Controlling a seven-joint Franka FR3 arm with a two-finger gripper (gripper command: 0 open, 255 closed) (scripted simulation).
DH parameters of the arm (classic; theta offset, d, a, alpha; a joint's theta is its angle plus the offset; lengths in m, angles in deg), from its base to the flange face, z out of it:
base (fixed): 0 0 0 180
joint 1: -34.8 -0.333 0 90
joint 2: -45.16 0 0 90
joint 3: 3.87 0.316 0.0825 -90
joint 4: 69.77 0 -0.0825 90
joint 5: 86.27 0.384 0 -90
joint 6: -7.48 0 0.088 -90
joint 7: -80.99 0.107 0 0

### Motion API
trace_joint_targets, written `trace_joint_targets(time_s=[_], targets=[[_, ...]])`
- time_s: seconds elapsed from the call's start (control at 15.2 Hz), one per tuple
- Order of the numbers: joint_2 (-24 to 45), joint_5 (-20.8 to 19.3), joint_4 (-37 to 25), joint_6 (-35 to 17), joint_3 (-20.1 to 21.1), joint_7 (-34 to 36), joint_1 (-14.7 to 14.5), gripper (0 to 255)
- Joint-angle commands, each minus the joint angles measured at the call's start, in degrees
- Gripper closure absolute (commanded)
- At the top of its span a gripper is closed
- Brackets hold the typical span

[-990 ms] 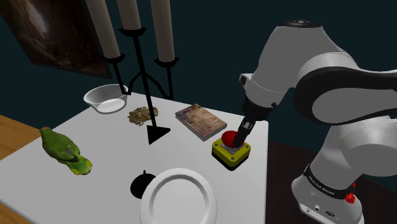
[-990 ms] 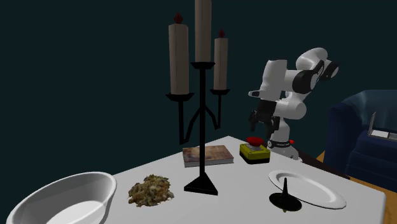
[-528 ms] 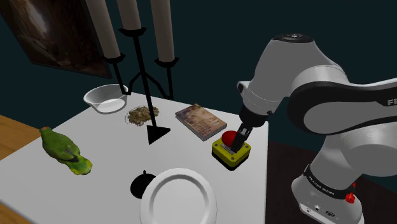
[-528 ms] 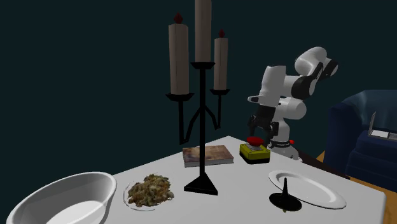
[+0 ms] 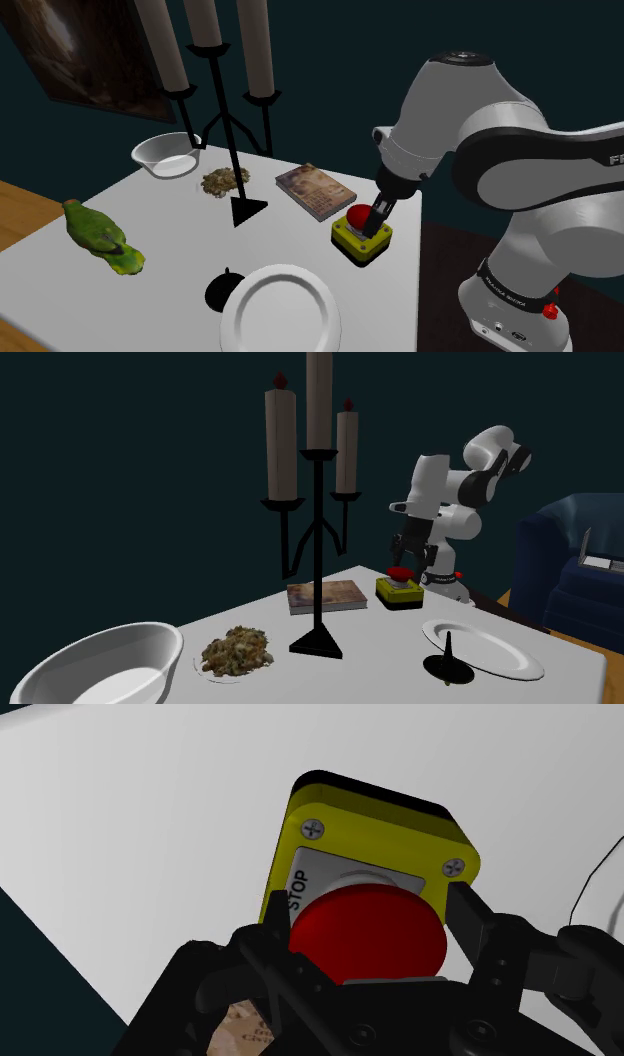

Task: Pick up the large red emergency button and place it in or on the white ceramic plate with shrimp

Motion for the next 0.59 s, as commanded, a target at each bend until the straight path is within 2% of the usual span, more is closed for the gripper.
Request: trace_joint_targets(time_s=[0.0, 0.33, 0.53], targets=[[0.2, 0.0, 0.1, 0.0, 0.1, 0.0, 0.0, 255], [0.1, 0.0, 0.2, 0.1, 0.0, 0.0, 0.0, 255], [-1.4, -0.9, -1.5, 3.1, -0.9, -0.1, 0.4, 255]])
